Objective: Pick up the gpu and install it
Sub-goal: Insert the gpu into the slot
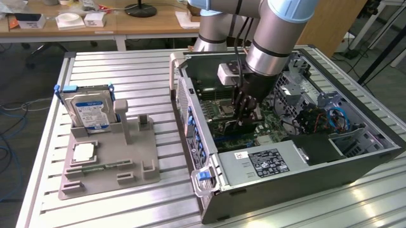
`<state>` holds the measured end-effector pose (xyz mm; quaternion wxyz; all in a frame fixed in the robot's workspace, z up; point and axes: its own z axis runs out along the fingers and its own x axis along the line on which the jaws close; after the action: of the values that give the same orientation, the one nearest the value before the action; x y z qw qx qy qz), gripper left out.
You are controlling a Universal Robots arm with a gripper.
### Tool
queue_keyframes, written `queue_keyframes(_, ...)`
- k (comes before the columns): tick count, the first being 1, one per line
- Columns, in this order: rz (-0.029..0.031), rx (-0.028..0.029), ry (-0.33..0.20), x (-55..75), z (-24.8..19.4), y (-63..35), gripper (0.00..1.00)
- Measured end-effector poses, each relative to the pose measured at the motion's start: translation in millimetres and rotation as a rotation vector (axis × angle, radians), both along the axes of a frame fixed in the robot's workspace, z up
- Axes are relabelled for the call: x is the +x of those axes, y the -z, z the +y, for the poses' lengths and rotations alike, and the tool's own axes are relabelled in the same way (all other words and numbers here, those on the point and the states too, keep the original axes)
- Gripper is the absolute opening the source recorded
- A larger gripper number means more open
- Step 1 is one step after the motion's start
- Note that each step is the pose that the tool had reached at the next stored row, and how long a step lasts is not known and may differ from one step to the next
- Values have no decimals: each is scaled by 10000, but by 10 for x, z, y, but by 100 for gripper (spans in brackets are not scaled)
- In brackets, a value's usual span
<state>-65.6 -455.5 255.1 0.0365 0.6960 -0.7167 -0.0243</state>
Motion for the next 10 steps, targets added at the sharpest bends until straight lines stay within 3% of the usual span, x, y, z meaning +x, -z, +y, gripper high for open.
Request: queue_keyframes(10,1,1,-101,0,23,11,26)
